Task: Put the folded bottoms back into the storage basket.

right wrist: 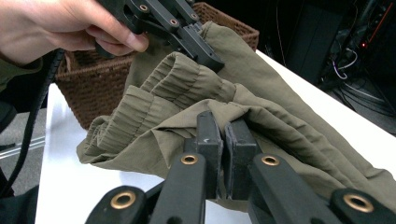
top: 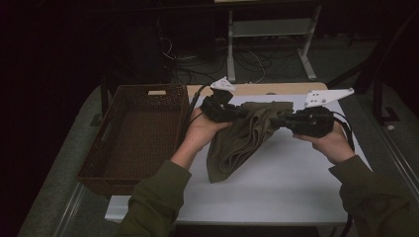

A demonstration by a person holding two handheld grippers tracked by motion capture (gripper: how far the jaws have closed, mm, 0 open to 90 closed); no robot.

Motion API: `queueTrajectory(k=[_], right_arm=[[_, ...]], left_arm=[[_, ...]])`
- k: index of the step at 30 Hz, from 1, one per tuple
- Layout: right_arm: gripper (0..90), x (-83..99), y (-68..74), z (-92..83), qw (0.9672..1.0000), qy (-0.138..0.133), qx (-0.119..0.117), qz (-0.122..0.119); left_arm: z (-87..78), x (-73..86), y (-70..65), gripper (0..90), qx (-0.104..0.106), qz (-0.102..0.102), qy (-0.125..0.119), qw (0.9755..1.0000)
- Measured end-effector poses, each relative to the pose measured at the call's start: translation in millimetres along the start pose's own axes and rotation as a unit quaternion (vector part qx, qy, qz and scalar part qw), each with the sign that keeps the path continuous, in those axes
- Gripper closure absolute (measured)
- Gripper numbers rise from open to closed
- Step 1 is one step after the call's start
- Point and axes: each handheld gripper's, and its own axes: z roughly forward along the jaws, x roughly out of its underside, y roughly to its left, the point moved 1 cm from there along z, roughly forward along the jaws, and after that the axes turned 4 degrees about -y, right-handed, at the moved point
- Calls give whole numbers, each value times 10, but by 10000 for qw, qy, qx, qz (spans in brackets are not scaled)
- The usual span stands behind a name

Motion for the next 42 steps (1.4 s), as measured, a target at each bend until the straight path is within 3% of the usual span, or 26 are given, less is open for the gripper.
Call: queueTrajectory(k=[8, 15, 23, 29, 42], right_arm=[[856, -260, -28, 69, 9999, -121, -81, 3], [856, -448, -22, 171, 9997, -170, -171, -34], [856, -659, 28, 322, 9993, -196, -305, -108], [856, -812, 66, 461, 9991, -205, -368, -96], [857, -1134, 239, 817, 9985, -52, -466, -274]], left_arm=[[-264, -204, 186, 839, -42, -107, -47, 9999], [-490, -291, 330, 839, -125, -158, -92, 9998], [-747, -320, 489, 839, -157, -276, -166, 9994], [-920, -342, 584, 839, -203, -251, -155, 9994], [-1394, -274, 926, 839, -391, -486, -303, 9976]])
